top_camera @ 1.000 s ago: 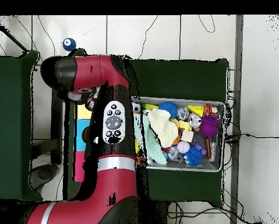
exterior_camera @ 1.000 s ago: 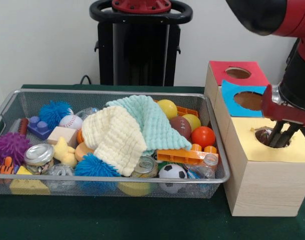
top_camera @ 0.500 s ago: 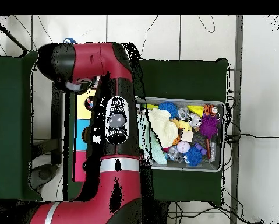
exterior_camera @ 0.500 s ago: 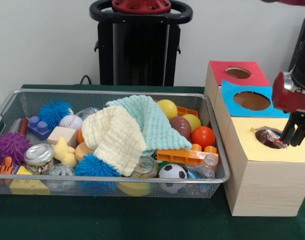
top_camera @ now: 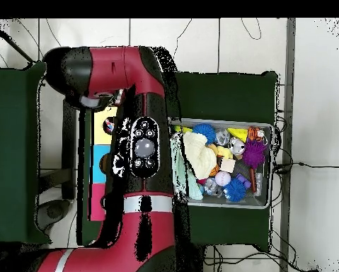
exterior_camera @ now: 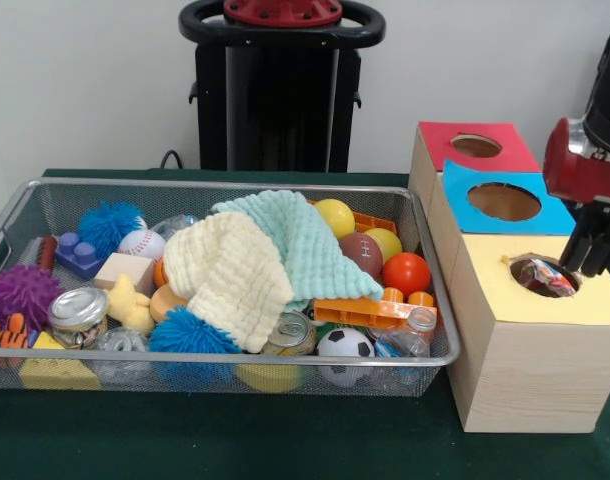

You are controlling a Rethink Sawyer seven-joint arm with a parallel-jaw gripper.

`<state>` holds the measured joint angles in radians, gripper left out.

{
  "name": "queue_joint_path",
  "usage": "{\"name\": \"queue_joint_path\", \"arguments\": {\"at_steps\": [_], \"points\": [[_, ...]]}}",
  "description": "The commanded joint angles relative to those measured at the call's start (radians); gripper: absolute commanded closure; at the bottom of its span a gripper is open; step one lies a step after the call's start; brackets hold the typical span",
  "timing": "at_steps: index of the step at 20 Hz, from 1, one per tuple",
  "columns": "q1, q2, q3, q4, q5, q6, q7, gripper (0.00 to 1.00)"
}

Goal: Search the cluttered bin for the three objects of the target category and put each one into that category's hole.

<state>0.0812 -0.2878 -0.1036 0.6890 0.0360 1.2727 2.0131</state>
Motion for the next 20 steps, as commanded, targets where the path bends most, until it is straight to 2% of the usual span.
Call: {"name": "queue_joint_path", "arguments": {"at_steps": [1, 9, 20], "points": [[-0.011, -0.021, 0.018, 0.172, -0.025, 0.11, 0.041, 1.0], [0.015, 0.026, 0.019, 0.209, -0.054, -0.041, 0.076, 1.0], [0.048, 0.06, 0.001, 0.24, -0.082, -0.135, 0.113, 1.0]]}}
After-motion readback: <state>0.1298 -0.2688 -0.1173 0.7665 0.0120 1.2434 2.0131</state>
